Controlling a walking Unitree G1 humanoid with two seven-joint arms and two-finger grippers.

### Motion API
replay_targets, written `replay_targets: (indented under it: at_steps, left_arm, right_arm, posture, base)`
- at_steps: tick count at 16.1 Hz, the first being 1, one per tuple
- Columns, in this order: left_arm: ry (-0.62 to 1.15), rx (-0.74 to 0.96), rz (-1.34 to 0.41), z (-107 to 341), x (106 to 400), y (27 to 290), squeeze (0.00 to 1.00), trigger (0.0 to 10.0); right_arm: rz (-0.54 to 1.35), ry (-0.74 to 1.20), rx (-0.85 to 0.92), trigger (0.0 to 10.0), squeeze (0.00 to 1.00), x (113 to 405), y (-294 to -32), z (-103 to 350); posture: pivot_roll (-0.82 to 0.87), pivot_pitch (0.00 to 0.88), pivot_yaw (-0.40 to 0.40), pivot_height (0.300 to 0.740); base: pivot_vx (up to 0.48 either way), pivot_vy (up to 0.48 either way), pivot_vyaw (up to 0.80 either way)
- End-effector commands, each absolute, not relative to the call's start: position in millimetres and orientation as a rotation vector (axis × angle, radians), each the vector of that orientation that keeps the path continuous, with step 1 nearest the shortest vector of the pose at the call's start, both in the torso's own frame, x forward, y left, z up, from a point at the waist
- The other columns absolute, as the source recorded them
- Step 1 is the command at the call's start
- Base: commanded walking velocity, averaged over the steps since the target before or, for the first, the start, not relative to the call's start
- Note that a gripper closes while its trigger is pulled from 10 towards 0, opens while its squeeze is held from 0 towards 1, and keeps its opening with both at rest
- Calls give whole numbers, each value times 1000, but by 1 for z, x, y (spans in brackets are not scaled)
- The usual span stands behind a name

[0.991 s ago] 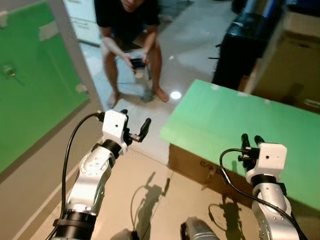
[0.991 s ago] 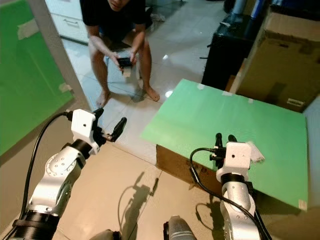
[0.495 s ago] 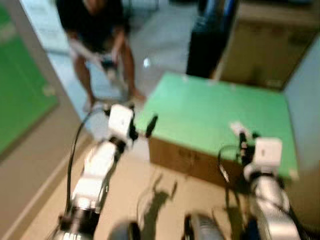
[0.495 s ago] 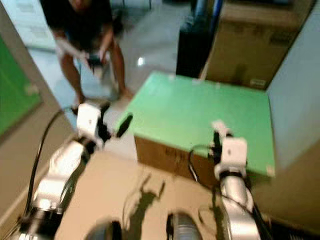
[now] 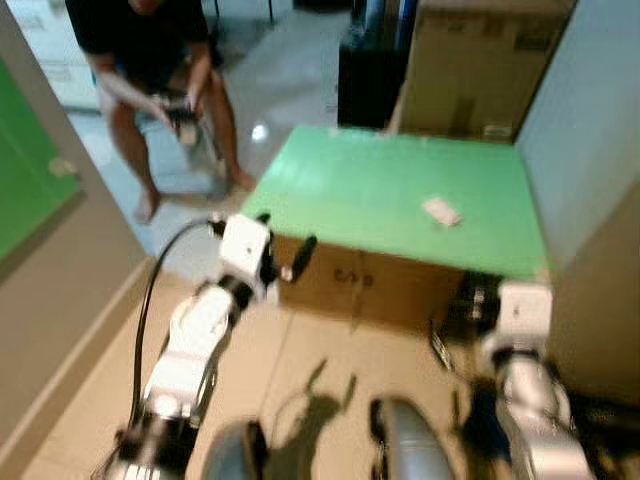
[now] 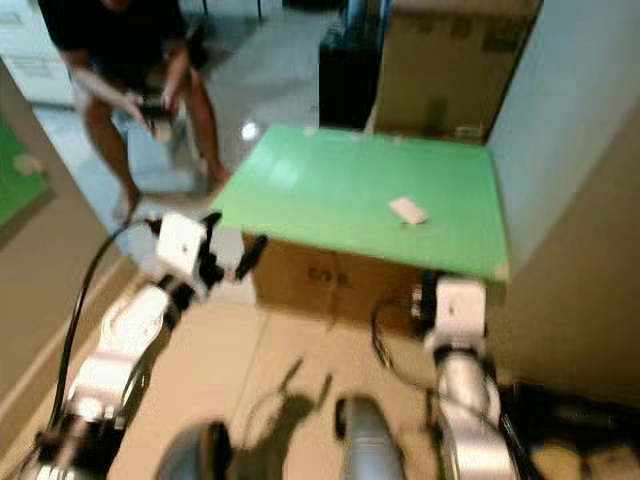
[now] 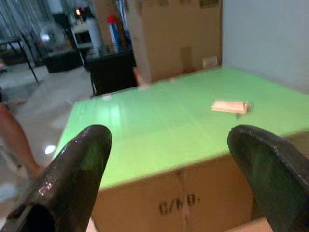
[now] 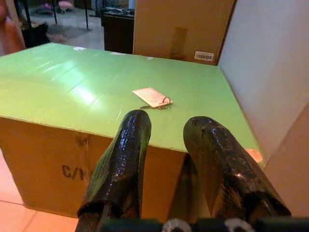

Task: Setting the table

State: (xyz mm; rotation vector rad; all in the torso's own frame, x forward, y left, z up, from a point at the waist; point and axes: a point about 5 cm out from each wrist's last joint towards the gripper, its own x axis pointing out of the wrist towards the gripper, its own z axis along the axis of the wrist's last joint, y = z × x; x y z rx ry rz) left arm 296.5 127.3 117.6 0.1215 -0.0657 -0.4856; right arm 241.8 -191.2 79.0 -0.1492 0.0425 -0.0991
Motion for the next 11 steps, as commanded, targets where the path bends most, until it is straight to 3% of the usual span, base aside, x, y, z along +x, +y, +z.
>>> replay_targets:
  at_steps: [1,11]
  left_arm:
    - [-82,144,-489,121,297,128,0,10000]
    - [-75,154,-520,119,294,126,0,10000]
  right_arm:
    - [-96,44,-143,10000,0,242,-189,79]
    - [-115,24,-142,10000,0,242,-192,81]
  posture:
    - [-210,57,59,626]
    - [-204,61,60,703]
  base:
    - [0,0,0]
    - [0,0,0]
